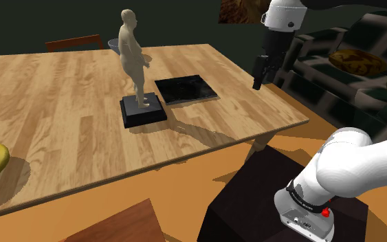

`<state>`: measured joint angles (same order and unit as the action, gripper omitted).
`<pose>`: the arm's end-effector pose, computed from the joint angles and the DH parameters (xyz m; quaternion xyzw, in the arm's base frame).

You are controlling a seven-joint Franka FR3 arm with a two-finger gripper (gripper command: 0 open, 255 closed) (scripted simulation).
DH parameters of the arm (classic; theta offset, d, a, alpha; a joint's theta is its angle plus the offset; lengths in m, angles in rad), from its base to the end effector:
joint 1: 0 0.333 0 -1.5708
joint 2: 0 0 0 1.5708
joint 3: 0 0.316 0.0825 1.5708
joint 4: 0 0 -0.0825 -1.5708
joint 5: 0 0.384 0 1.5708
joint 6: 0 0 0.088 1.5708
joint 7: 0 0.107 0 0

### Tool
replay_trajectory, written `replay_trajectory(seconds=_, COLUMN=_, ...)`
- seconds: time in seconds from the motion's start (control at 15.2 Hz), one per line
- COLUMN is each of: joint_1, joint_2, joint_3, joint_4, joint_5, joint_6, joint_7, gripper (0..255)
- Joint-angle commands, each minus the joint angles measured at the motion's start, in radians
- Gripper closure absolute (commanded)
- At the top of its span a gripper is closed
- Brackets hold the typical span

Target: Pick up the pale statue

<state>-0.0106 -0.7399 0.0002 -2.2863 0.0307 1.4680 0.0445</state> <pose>0.3091 0.0004 0.6003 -0.9988 0.0265 0.0394 0.0146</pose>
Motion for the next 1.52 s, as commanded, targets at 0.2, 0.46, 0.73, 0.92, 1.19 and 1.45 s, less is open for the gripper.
replay_trajectory(seconds=0.2, joint_1=0.009, joint_2=0.04, joint_3=0.056, joint_4=0.031, joint_5=0.036, joint_6=0.061, joint_7=0.077, gripper=0)
replay_trajectory(seconds=0.46, joint_1=0.016, joint_2=0.105, joint_3=0.13, joint_4=0.088, joint_5=0.066, joint_6=0.139, joint_7=0.178, gripper=0)
replay_trajectory(seconds=0.73, joint_1=0.016, joint_2=0.182, joint_3=0.203, joint_4=0.162, joint_5=0.074, joint_6=0.211, joint_7=0.281, gripper=0)
replay_trajectory(seconds=0.92, joint_1=0.011, joint_2=0.247, joint_3=0.258, joint_4=0.23, joint_5=0.064, joint_6=0.259, joint_7=0.359, gripper=0)
replay_trajectory(seconds=1.19, joint_1=0.0, joint_2=0.344, joint_3=0.333, joint_4=0.338, joint_5=0.028, joint_6=0.311, joint_7=0.468, gripper=0)
replay_trajectory(seconds=1.45, joint_1=-0.012, joint_2=0.454, joint_3=0.41, joint_4=0.467, joint_5=-0.039, joint_6=0.345, joint_7=0.585, gripper=0)
